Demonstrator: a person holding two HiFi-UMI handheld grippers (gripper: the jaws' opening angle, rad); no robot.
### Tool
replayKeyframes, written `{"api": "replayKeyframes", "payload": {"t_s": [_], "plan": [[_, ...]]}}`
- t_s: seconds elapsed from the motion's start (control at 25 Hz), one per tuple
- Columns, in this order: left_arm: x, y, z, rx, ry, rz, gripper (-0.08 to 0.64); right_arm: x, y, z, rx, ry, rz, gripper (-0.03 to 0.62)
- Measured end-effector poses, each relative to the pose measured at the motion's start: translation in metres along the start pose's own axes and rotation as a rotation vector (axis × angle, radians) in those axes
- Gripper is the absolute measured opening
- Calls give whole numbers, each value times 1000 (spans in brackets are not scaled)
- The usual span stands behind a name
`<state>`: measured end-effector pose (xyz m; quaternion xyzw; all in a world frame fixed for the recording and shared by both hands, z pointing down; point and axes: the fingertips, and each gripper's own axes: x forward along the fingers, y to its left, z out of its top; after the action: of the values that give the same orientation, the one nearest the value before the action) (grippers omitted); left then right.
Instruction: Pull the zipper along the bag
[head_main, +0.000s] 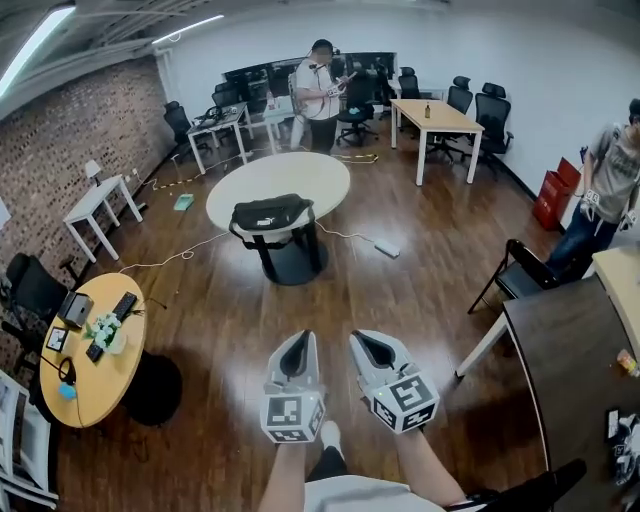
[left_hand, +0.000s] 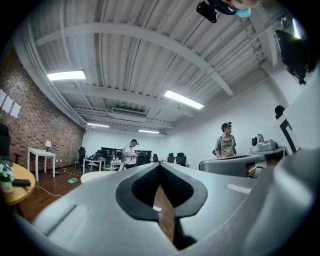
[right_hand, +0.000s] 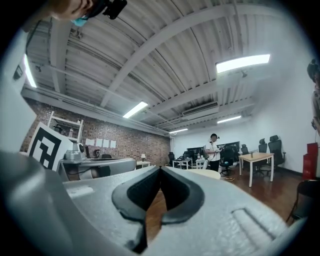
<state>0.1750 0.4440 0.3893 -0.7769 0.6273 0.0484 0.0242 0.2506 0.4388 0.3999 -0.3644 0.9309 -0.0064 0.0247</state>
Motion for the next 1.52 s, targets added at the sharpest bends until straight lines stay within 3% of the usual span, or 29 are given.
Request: {"api": "replayKeyframes", "payload": {"t_s": [0.36, 0.6, 0.84, 1.04, 1.32, 1.52], "plan": [[139, 129, 43, 24, -92, -6, 15, 175, -47, 35, -86, -18, -21, -14], [185, 188, 16, -10, -38, 9, 15, 251, -58, 6, -77, 51, 4, -14], [243, 232, -6, -7, -6, 41, 15, 325, -95, -2, -58, 42, 31, -14], [331, 278, -11, 28, -16, 67, 15, 413, -148, -5, -60, 23, 69, -14], [455, 314, 3, 82, -43, 48, 15, 524, -232, 37, -56, -83, 82, -14], [502, 357, -36, 67, 22, 98, 15, 579, -278, -7, 26, -11, 68, -14]]}}
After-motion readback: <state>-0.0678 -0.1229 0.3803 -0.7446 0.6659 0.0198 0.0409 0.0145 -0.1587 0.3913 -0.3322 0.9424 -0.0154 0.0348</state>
